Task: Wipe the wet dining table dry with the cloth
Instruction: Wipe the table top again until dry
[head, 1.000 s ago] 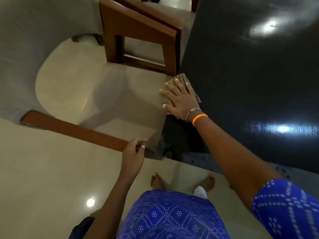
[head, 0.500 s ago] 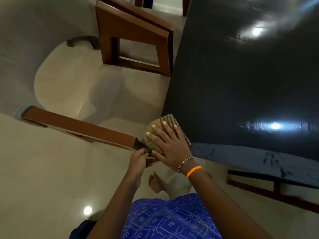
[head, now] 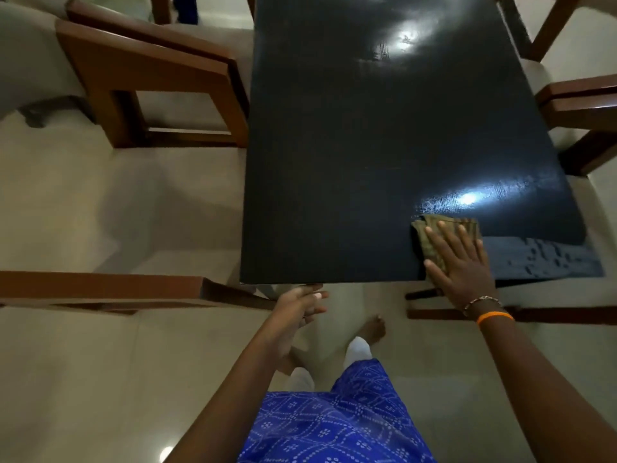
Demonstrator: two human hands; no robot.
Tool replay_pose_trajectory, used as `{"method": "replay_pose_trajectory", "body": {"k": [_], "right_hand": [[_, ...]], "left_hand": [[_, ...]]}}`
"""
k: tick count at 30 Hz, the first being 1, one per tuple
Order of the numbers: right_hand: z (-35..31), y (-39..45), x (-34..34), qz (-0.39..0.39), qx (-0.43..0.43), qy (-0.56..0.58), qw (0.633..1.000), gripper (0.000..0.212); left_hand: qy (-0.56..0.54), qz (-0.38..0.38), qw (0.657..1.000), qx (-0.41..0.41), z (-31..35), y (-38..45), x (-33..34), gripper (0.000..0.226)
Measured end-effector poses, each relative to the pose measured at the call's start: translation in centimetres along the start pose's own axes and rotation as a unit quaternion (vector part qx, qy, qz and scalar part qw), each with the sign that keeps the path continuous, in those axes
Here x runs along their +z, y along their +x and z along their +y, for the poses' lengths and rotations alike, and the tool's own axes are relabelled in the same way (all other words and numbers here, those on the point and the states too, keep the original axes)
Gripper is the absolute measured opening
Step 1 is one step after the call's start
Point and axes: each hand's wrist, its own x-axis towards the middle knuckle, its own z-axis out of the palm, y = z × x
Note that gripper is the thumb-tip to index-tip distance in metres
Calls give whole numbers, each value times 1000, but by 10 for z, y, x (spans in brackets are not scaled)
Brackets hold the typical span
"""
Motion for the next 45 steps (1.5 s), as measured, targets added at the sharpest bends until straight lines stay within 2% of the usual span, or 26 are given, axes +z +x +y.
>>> {"method": "replay_pose_trajectory", "body": {"k": [3,6,8,14,17,20,23,29,36,40,45], "right_hand": [[12,-5,-1,20,84,20,996,71],[-16,-3,5,33,161,27,986,70],[-45,-2,9,33,173,32,984,67],[-139,2,25,-5,6,57,998,64],[-153,4,32,-18,-110,57,992,63],[-118,9,29,-22,-209,29,977,62],[-68,11,25,-6,-237,1,971,62],[61,13,10,22,-151,-2,988,63],[196,12,-14,38,-34,-8,999,60],[239,15,-23,49,36,9,998,62],[247,63,-27,38,96,47,994,60]], "left_hand": [[-48,-8,999,-8,-2,3,2,28],[-86,2,996,-19,-6,8,3,25],[-93,15,995,-24,-7,11,6,20],[-92,5,995,-37,-3,20,22,24],[-88,21,996,-26,-3,23,34,24],[-55,-4,998,-40,-5,22,56,26],[-21,-66,996,-53,-5,24,89,29],[2,-93,995,-35,4,40,174,26],[29,-117,992,-21,4,50,258,33],[16,-101,995,-20,4,56,285,31],[8,-73,997,-27,0,59,294,29]]}}
